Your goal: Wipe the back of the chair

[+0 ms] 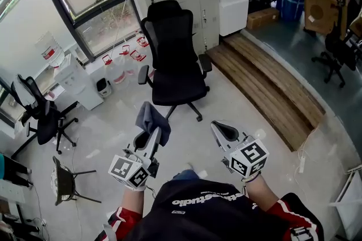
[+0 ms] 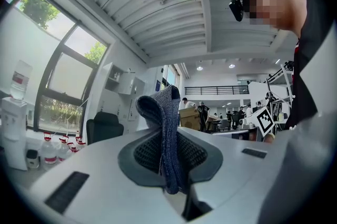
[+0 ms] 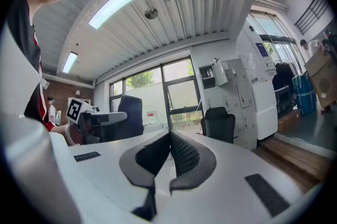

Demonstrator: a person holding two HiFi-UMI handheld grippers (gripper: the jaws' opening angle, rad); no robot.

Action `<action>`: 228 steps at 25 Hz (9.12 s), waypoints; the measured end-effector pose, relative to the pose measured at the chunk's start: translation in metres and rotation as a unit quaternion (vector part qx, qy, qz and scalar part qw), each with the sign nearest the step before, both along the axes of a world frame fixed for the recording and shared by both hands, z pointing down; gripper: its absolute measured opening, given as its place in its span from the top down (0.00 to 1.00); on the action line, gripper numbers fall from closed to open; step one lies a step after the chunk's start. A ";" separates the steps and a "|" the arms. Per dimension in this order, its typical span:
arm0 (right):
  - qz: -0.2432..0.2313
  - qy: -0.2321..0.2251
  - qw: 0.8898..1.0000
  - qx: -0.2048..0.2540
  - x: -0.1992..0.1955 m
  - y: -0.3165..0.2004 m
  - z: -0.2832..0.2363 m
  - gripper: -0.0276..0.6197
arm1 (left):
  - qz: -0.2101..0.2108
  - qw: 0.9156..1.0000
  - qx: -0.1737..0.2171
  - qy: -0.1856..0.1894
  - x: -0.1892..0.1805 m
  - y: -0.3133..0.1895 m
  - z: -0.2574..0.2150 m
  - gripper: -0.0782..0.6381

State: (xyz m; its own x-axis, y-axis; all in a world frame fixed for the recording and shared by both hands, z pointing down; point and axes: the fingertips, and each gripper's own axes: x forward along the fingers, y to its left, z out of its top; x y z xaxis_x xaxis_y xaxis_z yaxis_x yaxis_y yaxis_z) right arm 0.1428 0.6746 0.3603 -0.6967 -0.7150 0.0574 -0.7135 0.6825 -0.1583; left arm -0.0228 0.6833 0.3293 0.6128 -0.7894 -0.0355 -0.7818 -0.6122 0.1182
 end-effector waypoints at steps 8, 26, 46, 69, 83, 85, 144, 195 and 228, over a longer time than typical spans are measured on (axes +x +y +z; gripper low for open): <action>-0.013 -0.005 1.000 -0.001 -0.014 -0.020 0.006 0.94 | -0.016 1.000 -0.007 -0.006 -0.014 -0.023 0.007 0.81; 0.006 0.014 1.000 -0.014 -0.045 -0.192 0.007 0.94 | -0.006 0.999 -0.029 0.020 -0.052 -0.198 0.023 0.81; 0.020 0.040 0.999 0.008 -0.144 -0.408 -0.035 0.94 | 0.025 0.998 -0.017 0.052 -0.143 -0.419 0.000 0.81; -0.023 0.014 1.000 0.002 -0.111 -0.579 -0.028 0.94 | -0.021 0.999 -0.032 0.033 -0.113 -0.574 0.000 0.81; -0.053 -0.018 0.998 -0.014 -0.060 -0.670 -0.008 0.94 | -0.054 0.997 -0.047 -0.015 -0.061 -0.655 0.009 0.81; -0.053 -0.023 0.998 -0.015 -0.057 -0.678 -0.006 0.94 | -0.056 0.997 -0.053 -0.016 -0.060 -0.662 0.010 0.81; 0.065 0.059 0.991 -0.101 -0.212 -1.019 0.091 0.94 | -0.195 0.954 -0.165 -0.157 -0.350 -1.228 0.275 0.81; 0.191 0.039 0.975 -0.111 0.093 -1.024 0.093 0.94 | -0.035 0.967 -0.163 -0.193 0.109 -1.317 0.320 0.81; 0.030 0.025 0.995 -0.087 -0.122 -1.025 0.072 0.94 | -0.141 0.951 -0.190 -0.197 -0.171 -1.167 0.306 0.81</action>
